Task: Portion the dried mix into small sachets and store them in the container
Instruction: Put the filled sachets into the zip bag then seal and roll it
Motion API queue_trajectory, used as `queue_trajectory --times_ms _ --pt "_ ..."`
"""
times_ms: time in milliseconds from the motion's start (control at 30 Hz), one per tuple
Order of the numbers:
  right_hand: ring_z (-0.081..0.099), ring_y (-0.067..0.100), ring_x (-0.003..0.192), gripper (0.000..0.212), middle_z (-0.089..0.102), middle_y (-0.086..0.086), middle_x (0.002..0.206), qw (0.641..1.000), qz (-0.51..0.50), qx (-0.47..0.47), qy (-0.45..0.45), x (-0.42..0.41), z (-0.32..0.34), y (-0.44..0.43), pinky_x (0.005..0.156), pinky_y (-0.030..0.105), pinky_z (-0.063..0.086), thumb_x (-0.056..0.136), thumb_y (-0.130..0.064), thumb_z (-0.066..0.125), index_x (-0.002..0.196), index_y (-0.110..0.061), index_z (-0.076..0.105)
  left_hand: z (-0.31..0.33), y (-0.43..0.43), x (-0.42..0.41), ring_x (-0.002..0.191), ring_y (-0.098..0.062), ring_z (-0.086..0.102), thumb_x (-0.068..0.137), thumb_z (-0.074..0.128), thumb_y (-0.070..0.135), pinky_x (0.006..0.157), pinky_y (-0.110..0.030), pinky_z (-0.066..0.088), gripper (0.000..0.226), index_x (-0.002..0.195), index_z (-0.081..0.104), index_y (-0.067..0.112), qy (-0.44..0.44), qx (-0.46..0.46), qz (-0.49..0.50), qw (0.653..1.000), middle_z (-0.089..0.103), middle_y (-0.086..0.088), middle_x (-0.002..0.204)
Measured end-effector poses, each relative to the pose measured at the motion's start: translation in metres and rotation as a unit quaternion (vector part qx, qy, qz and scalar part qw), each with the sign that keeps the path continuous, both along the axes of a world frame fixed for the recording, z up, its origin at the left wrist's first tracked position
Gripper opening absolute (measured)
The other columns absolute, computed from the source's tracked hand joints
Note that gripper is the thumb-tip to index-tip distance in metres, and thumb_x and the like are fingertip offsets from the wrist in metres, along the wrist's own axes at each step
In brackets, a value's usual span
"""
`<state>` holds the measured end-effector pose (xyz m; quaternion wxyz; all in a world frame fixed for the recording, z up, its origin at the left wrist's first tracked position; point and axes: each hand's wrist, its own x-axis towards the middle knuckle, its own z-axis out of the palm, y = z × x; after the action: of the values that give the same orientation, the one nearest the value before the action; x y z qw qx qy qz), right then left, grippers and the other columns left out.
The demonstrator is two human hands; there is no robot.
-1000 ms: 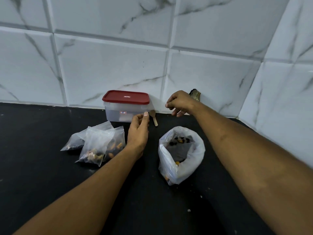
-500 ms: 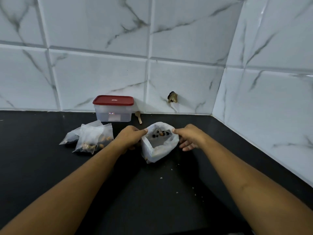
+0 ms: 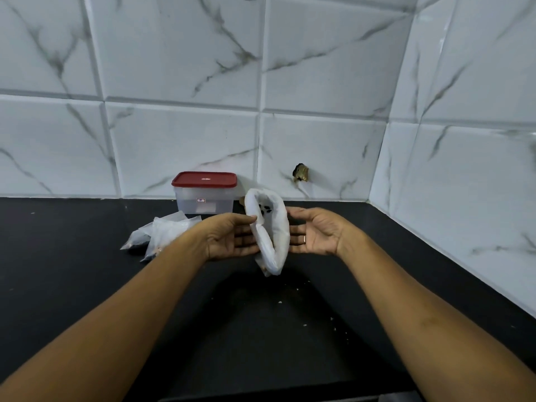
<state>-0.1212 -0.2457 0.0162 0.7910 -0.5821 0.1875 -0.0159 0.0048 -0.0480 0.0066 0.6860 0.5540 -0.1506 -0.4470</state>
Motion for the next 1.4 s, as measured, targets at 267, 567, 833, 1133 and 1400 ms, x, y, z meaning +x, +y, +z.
queue_trajectory --times_ms 267,567,833,1133,1400 --pt "0.07 0.025 0.093 0.03 0.073 0.014 0.109 0.999 -0.024 -0.025 -0.025 0.013 -0.009 0.013 0.091 0.04 0.056 0.092 -0.005 0.072 0.121 -0.01 0.071 -0.01 0.0 -0.003 0.089 -0.025 0.07 0.09 0.071 0.009 0.06 -0.034 0.064 0.023 0.111 0.066 0.004 -0.004 -0.016 0.034 0.999 0.071 -0.014 0.098" --pt "0.054 0.018 0.06 0.02 0.063 0.016 0.087 0.947 -0.195 -0.254 0.031 0.017 -0.007 0.011 0.04 0.021 0.043 0.087 0.007 0.065 0.106 0.0 0.068 -0.009 0.014 0.014 0.051 -0.019 0.056 0.091 0.069 -0.002 0.037 -0.023 0.043 0.012 0.092 0.061 0.007 -0.255 0.12 0.197 0.939 0.062 -0.015 0.075" --pt "0.059 0.023 0.062 0.01 0.064 0.008 0.084 0.838 -0.161 -0.514 0.086 0.005 0.002 0.006 0.053 0.032 0.049 0.088 -0.003 0.054 0.09 -0.008 0.063 -0.009 0.025 0.027 0.08 -0.029 0.065 0.097 0.056 0.012 0.07 -0.04 0.059 0.013 0.103 0.067 0.015 -0.451 0.269 0.126 0.842 0.068 -0.015 0.097" --pt "0.068 0.018 0.08 0.028 0.077 0.006 0.094 0.99 -0.028 -0.131 0.041 0.002 0.016 0.0 0.072 0.034 0.055 0.099 -0.04 0.063 0.103 -0.014 0.072 0.015 0.031 0.016 0.105 -0.028 0.069 0.095 0.064 0.034 0.093 -0.046 0.058 0.04 0.123 0.068 0.005 -0.071 0.043 -0.029 0.996 0.072 -0.015 0.117" --pt "0.072 0.019 0.081 0.04 0.074 0.006 0.092 0.998 0.01 -0.046 -0.033 0.006 0.013 0.004 0.077 0.035 0.058 0.078 -0.025 0.082 0.114 -0.011 0.072 0.009 0.028 0.013 0.092 -0.026 0.073 0.087 0.068 0.014 0.078 -0.039 0.064 0.025 0.109 0.068 0.002 0.025 -0.058 -0.022 0.998 0.073 -0.014 0.104"
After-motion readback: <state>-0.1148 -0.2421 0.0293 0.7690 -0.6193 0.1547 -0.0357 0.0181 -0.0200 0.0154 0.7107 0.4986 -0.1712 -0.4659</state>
